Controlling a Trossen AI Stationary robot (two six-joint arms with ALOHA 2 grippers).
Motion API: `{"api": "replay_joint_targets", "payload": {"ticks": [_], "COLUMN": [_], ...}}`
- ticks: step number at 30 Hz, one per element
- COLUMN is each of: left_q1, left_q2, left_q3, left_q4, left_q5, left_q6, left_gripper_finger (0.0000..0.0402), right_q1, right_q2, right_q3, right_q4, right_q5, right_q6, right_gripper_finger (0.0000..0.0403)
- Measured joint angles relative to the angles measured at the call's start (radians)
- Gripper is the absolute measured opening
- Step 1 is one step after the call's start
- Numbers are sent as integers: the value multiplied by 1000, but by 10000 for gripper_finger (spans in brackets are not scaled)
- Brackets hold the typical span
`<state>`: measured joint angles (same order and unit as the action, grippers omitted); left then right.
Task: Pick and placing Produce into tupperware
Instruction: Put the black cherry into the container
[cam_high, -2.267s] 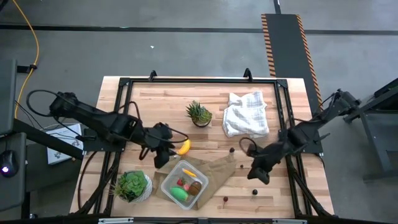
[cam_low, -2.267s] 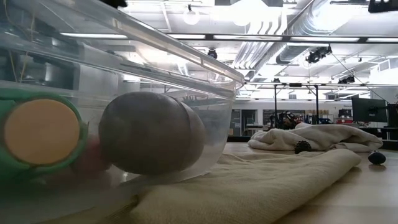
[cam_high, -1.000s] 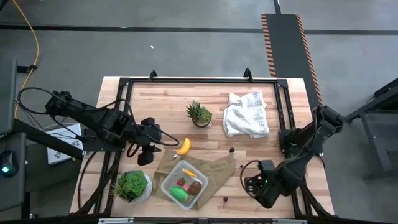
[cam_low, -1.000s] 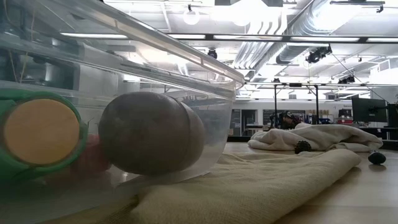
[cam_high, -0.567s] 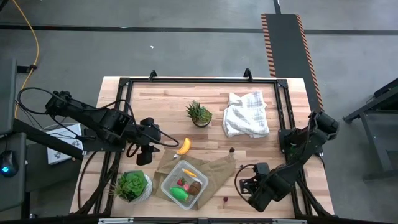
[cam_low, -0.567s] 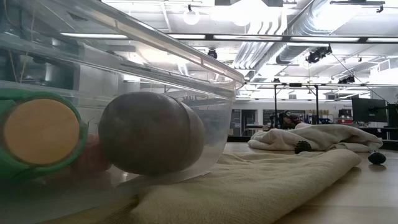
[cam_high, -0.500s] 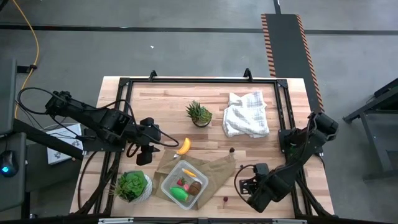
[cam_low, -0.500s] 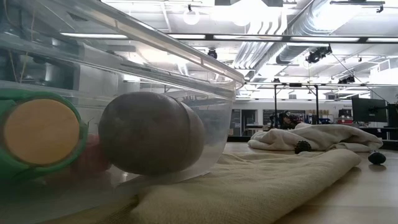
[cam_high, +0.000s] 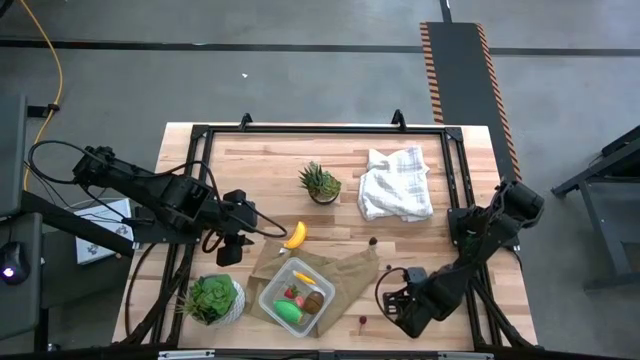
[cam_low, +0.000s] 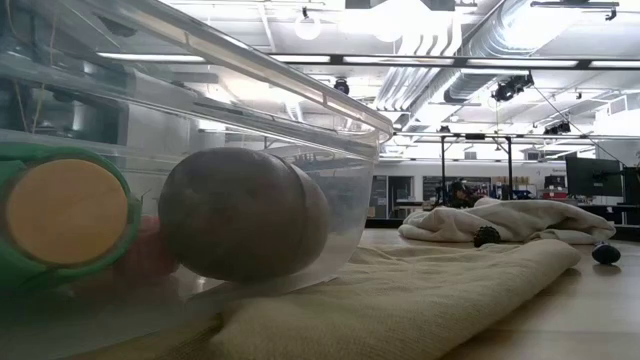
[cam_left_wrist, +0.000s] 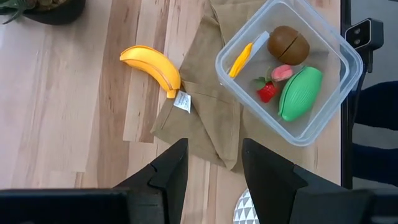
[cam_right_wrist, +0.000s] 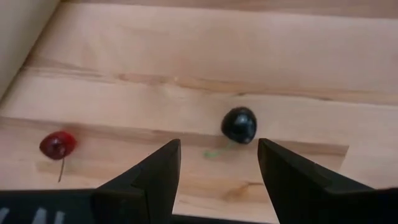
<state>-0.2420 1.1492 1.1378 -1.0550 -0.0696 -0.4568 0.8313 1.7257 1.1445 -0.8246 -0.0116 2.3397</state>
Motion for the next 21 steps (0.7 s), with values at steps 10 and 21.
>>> {"api": "replay_joint_targets", "payload": {"ticks": [10, 21], "left_q1": [0, 0], "left_q2": [0, 0], "left_q3": [0, 0], "left_q4": [1, 4], "left_q5": [-2, -2], "left_q6": [-1, -3], "left_gripper_finger": [138, 138], "right_q1": [0, -27], "right_q2": [-104, -144], "right_q3": [-141, -244], "right_q4": [83, 265], "right_q5": [-32, -37], "right_q6": [1, 9], "right_gripper_finger": [206, 206]}}
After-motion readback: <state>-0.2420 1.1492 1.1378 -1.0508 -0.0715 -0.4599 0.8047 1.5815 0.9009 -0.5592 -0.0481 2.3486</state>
